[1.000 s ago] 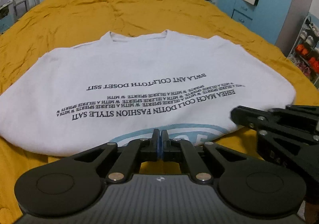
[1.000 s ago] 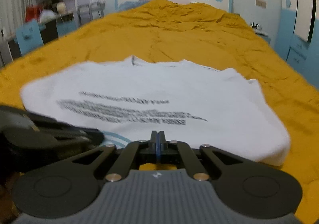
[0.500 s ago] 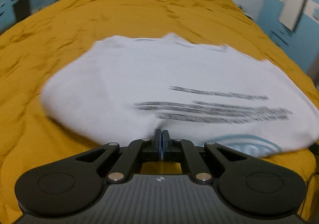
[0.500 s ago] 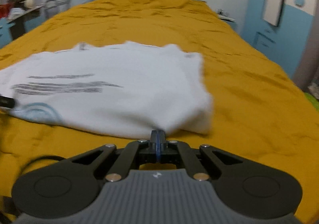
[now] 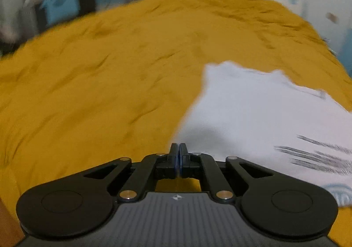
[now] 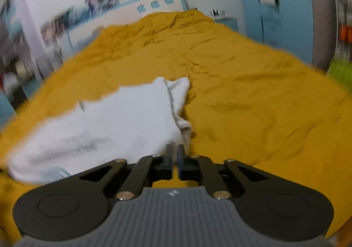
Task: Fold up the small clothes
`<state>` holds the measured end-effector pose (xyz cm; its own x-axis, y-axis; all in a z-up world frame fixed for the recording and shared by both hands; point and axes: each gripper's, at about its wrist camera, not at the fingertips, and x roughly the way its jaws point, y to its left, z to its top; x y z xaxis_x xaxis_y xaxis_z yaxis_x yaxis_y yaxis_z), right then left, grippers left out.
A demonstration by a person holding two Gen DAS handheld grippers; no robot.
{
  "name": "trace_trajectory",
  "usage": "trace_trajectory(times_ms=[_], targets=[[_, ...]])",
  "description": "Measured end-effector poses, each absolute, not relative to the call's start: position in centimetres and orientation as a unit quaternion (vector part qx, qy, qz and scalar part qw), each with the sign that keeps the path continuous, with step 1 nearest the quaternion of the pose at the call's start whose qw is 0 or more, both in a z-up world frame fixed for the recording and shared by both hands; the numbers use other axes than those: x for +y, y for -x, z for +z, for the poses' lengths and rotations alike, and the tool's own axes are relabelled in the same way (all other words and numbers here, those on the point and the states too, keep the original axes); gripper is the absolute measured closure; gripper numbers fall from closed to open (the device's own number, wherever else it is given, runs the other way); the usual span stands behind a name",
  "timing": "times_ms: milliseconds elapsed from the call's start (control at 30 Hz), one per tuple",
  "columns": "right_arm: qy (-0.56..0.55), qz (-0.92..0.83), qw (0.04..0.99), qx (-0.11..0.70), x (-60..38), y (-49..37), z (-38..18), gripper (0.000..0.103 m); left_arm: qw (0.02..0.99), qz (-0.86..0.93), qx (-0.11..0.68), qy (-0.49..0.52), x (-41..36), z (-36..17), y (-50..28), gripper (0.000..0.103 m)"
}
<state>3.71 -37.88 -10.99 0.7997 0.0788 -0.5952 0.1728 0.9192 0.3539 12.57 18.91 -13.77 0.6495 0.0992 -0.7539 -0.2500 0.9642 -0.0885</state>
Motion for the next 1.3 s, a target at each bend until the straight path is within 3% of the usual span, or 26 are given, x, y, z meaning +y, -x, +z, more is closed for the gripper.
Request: trace_trajectory(times_ms=[33, 67, 233, 433, 467, 500, 567, 667, 867, 933, 1000, 1033, 1300], targets=[[-0.248, -0.013, 0.913, 0.324, -38.6, -3.9, -11.2, 0.079, 0.895, 0.109, 0.418, 0.112, 20.1, -14.0, -12.8, 0.093], [-0.290, -0.002, 0.898, 0.331, -39.0, -4.1, -11.6, 0.061, 0.892, 0.107, 0.419, 0.133, 21.1, -14.1, -12.7, 0.093], [-0.467, -0.001, 0.817, 0.338, -40.8, -5.0, -14.7, 0.042, 0.908, 0.101, 0.378, 0.150, 21.7, -11.3, -11.6, 0.091], [-0.606, -0.008, 0.728, 0.321, -40.7, -7.5, -18.4, 0.046, 0.941, 0.040, 0.314, 0.117, 16.5, -6.0, -11.8, 0.088], [-0.609, -0.020, 0.726, 0.318, -40.7, -8.0, -18.6, 0.058, 0.944, 0.026, 0.307, 0.114, 15.5, -5.4, -11.9, 0.087], [-0.609, -0.041, 0.727, 0.314, -40.8, -8.2, -18.8, 0.075, 0.946, 0.011, 0.303, 0.111, 14.4, -5.0, -12.1, 0.087], [-0.612, -0.071, 0.731, 0.294, -41.2, -8.1, -19.0, 0.096, 0.947, -0.018, 0.302, 0.106, 12.4, -4.5, -12.3, 0.087], [-0.582, -0.045, 0.759, 0.290, -41.7, -8.2, -18.2, 0.103, 0.946, -0.051, 0.307, 0.090, 9.9, -4.8, -12.6, 0.087], [-0.348, -0.019, 0.890, 0.295, -39.2, -9.7, -13.1, 0.101, 0.938, -0.084, 0.331, 0.060, 6.9, -6.9, -12.0, 0.087], [-0.372, -0.026, 0.878, 0.302, -39.3, -9.4, -13.2, 0.093, 0.935, -0.086, 0.340, 0.059, 6.8, -7.3, -12.1, 0.087], [-0.444, -0.037, 0.839, 0.311, -40.3, -8.8, -14.5, 0.069, 0.934, -0.085, 0.344, 0.056, 6.7, -7.7, -12.2, 0.087], [-0.469, -0.038, 0.823, 0.318, -40.7, -8.4, -15.3, 0.064, 0.933, -0.084, 0.345, 0.055, 6.7, -7.8, -12.4, 0.087], [-0.498, -0.039, 0.810, 0.307, -39.3, -10.9, -17.9, 0.068, 0.932, -0.138, 0.318, 0.102, 6.2, -9.9, -13.6, 0.086]])
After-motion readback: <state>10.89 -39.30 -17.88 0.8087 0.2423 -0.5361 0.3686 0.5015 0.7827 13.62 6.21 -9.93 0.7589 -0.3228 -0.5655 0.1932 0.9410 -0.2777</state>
